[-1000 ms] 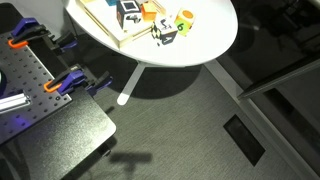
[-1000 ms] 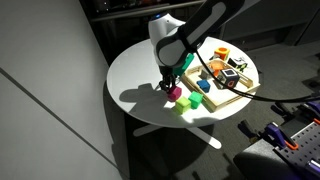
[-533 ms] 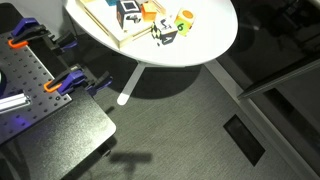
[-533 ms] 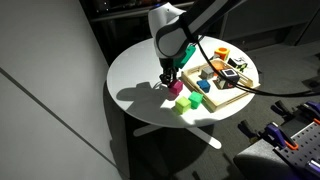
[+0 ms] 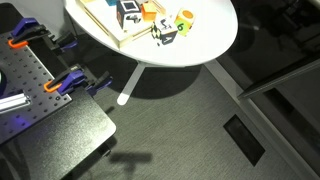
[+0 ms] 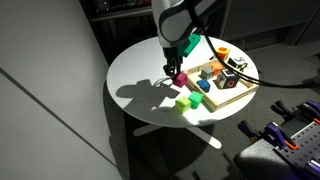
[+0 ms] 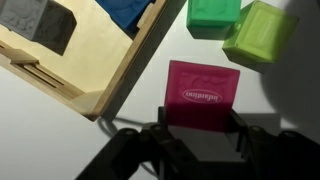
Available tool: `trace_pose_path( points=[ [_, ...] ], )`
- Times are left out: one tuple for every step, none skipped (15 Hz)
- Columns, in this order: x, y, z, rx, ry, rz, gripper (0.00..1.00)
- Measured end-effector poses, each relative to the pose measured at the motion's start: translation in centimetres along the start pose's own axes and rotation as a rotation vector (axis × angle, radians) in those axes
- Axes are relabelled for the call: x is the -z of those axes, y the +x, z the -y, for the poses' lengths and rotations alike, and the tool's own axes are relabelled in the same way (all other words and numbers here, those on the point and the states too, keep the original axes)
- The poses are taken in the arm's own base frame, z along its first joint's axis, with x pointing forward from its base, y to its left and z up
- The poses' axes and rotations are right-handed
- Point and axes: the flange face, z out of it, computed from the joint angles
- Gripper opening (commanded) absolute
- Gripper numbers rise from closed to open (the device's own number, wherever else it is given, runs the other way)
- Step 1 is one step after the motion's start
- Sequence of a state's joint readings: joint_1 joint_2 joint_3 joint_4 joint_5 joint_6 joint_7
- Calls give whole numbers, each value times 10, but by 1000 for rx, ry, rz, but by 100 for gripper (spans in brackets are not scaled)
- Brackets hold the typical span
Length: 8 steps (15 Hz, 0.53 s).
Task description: Pick up the pink block and put it on the tray
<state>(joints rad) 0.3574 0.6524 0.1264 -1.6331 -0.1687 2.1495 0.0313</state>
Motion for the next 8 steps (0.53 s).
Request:
trace_pose_path(
  points=[
    [2, -3, -5, -6, 1, 1, 32],
    [3, -7, -9, -12, 1, 4, 32],
    [3, -11, -13, -18, 2, 9, 32],
    [3, -16, -18, -24, 3, 15, 32],
    [2, -21, -22, -31, 3, 22, 32],
    [2, -26, -26, -37, 4, 29, 32],
    [1, -32, -30, -43, 4, 36, 32],
    [0, -39, -34, -50, 5, 41, 32]
  ],
)
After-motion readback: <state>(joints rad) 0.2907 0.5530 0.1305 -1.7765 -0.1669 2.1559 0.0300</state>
